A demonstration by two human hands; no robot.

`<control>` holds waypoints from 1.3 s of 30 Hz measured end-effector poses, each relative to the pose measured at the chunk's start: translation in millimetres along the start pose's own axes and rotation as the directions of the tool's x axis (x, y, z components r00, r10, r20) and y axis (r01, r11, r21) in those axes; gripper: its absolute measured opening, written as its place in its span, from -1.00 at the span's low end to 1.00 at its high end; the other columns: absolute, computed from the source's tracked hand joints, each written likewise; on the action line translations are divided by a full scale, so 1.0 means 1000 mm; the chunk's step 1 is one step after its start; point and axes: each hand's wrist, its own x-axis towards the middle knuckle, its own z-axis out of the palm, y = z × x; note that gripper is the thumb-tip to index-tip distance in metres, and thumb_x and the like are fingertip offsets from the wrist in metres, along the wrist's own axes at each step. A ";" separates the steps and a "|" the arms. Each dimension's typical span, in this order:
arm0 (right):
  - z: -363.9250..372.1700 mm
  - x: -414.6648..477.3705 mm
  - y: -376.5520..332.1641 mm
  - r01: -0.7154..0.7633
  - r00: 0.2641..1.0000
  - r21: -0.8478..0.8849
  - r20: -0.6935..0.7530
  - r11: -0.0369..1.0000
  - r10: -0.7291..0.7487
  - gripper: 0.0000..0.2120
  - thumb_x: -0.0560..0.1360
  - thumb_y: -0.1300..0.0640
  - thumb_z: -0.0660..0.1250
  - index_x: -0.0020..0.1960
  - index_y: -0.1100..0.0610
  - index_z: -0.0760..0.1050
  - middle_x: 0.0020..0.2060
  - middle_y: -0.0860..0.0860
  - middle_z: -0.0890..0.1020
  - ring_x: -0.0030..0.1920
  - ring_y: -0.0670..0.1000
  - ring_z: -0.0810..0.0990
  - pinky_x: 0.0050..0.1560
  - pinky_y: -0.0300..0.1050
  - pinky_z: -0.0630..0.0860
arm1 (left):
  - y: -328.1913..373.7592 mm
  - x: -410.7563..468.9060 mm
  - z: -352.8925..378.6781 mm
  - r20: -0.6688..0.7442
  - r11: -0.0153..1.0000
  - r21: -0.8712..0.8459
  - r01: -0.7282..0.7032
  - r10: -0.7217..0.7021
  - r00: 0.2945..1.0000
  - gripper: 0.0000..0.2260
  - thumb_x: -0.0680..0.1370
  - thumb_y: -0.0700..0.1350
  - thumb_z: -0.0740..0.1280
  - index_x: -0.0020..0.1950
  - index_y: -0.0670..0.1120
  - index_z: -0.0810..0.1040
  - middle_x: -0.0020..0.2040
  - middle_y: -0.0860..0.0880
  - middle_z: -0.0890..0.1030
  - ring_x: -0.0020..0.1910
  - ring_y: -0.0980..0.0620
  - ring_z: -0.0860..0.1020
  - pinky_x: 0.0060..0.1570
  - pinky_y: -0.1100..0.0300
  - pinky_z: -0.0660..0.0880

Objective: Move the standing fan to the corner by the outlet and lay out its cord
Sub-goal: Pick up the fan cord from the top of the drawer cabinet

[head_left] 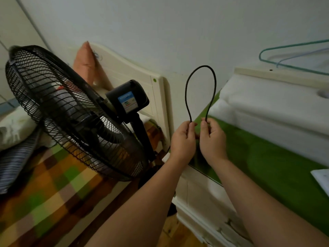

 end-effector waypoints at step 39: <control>0.081 0.026 -0.036 -0.036 0.913 -0.123 0.399 0.992 0.083 -0.73 0.55 0.02 0.37 -0.28 0.12 0.62 -0.39 0.06 0.67 -0.26 0.10 0.66 -0.21 0.04 0.58 | -0.016 0.036 -0.045 -0.151 0.823 -0.318 0.471 -0.535 0.832 -0.73 0.68 0.00 0.08 0.22 0.00 0.52 0.12 0.00 0.61 0.07 -0.01 0.57 0.18 0.00 0.52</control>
